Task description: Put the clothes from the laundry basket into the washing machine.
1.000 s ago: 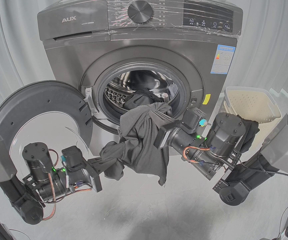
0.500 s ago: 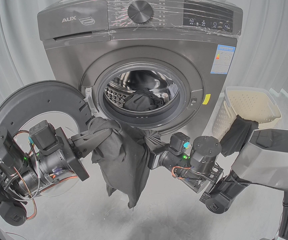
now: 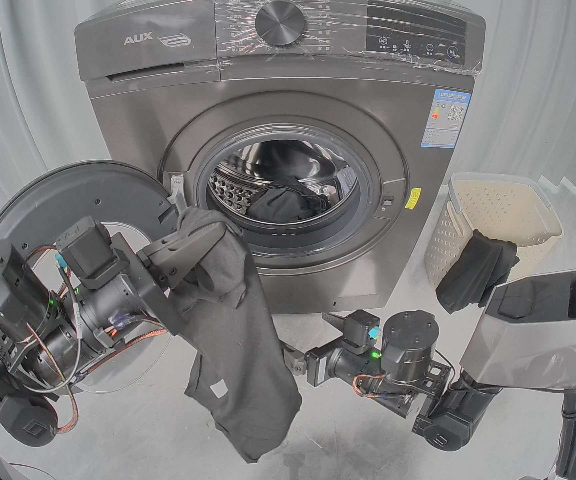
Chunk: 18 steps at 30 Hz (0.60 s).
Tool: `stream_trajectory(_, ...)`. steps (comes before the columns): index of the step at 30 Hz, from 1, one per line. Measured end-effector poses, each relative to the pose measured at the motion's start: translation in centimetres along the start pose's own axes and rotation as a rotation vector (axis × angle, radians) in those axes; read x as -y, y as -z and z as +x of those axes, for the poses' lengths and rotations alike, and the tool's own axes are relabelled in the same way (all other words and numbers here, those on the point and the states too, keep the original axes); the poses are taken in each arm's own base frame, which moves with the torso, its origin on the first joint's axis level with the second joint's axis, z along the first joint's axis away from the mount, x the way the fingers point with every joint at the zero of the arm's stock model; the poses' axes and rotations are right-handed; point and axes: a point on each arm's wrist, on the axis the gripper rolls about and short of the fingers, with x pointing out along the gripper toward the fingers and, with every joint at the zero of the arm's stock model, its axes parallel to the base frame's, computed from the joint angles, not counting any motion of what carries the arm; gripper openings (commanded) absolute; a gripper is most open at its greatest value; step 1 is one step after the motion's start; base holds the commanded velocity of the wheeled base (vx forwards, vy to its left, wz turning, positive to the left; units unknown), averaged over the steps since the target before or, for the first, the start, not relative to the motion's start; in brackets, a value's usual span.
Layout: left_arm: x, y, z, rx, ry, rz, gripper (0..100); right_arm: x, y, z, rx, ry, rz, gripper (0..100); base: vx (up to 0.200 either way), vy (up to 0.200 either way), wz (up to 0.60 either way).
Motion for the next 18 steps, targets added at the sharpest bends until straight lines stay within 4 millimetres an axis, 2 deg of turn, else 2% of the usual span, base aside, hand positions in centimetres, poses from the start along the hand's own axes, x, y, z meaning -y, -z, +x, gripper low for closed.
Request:
stream_trajectory(7,-0.6,-0.4,1.1,0.04,-0.069,0.008,0,0.2,1.2,-1.2,-0.066,0.009,-0.006,100,0.0,0.0,0.0)
stream_trajectory(18,-1.2,-0.3,1.9,0.054,-0.117,0.013,0,0.2,1.6,-1.5,-0.083,0.01,-0.007,100,0.0,0.0,0.0)
